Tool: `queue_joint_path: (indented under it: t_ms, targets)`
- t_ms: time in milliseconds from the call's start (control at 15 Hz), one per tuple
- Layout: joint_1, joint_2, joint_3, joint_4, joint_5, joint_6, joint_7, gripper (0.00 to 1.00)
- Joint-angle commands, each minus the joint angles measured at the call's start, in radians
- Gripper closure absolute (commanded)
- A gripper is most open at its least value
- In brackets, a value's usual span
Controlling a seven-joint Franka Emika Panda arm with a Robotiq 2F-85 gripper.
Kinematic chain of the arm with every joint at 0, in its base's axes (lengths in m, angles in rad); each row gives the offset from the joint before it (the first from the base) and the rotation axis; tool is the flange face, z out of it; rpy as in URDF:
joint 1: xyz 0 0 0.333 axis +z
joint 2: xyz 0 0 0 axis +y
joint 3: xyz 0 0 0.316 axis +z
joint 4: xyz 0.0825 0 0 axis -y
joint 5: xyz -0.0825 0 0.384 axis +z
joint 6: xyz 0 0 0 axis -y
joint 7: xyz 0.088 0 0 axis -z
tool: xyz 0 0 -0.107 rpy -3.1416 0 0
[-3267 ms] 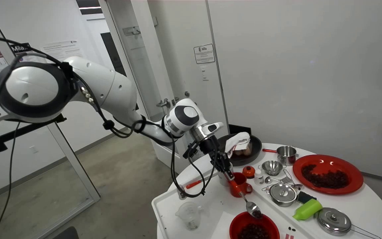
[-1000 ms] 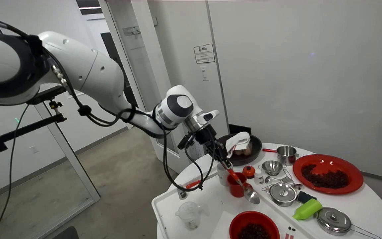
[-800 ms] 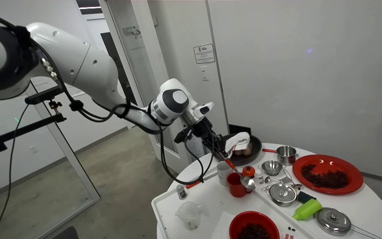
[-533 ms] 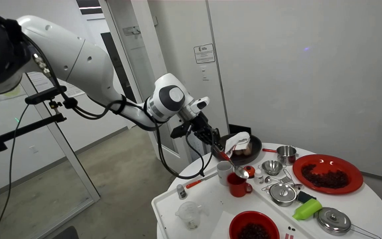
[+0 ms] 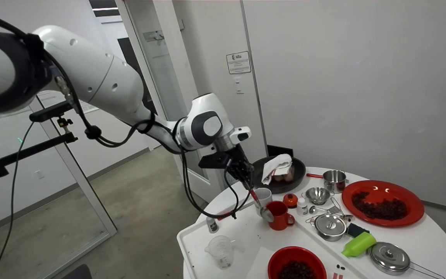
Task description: Move the spoon from the red bowl to the mug
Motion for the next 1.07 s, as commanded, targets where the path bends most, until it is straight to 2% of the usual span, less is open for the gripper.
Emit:
queue_joint_path:
  t_ms: [0, 400, 800, 1000]
  targets:
    - [-0.035, 0.058, 0.027, 0.06, 0.068, -0.021, -0.095, 0.92]
    - [-0.019, 0.086, 0.009, 0.12, 0.061, -0.062, -0.121, 0.92]
    - [0.031, 0.077, -0.024, 0.165, 0.009, -0.079, -0.101, 0.92]
    - [0.031, 0.09, -0.009, 0.187, 0.015, -0.067, -0.129, 0.92]
